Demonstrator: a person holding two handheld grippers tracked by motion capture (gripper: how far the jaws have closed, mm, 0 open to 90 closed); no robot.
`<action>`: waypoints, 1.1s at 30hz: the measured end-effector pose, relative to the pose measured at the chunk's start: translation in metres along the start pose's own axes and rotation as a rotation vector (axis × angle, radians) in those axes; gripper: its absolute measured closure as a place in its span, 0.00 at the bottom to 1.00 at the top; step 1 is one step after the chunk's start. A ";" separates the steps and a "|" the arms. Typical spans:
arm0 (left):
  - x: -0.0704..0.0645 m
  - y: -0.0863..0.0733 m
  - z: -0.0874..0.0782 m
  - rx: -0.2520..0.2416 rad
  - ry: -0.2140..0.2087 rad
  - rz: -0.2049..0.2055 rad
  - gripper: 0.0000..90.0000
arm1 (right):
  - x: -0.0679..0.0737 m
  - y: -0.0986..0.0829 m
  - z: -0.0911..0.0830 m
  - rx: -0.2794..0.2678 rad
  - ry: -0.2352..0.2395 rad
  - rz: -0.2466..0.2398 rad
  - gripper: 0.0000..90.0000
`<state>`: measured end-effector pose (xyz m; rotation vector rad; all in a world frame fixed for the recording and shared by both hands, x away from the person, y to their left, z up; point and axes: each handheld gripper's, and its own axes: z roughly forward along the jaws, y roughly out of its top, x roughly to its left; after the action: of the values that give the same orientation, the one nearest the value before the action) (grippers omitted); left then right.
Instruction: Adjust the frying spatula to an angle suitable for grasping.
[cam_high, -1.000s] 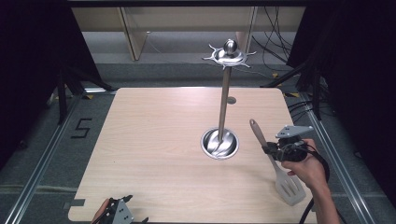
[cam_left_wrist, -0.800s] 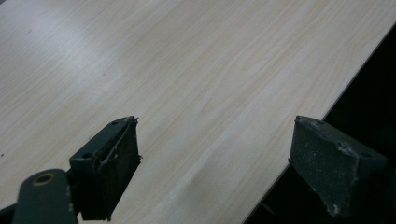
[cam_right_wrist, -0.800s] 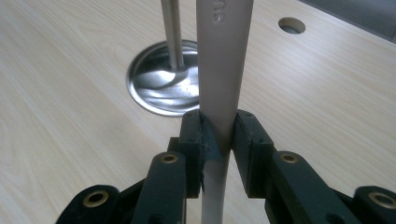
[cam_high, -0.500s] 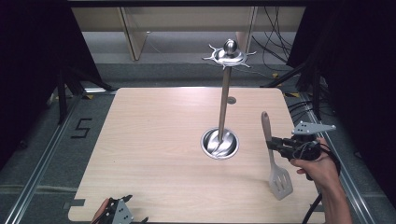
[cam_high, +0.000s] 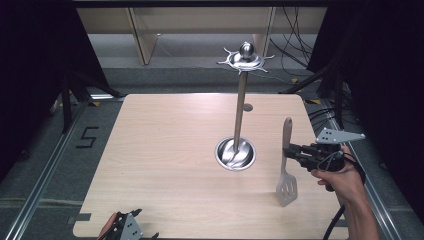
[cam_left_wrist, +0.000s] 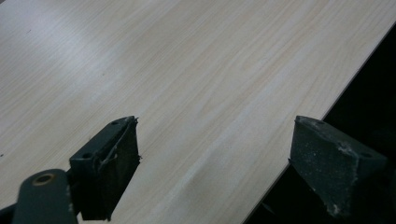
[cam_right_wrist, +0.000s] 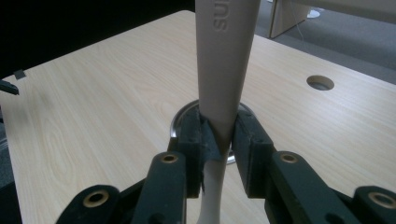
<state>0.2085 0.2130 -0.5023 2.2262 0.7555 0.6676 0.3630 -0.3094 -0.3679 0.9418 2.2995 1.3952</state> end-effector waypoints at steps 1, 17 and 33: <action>0.000 0.000 0.000 0.000 0.000 0.000 0.17 | -0.001 0.001 0.000 -0.012 -0.004 -0.023 0.83; 0.000 0.000 0.000 -0.002 0.002 0.001 0.17 | 0.003 0.007 -0.002 -0.074 0.018 0.004 0.83; 0.003 0.001 -0.002 0.040 0.009 0.036 0.17 | 0.011 0.030 0.001 -0.113 0.041 -0.035 0.83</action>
<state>0.2089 0.2154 -0.4998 2.2795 0.7408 0.6858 0.3668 -0.2917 -0.3413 0.8425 2.2289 1.5248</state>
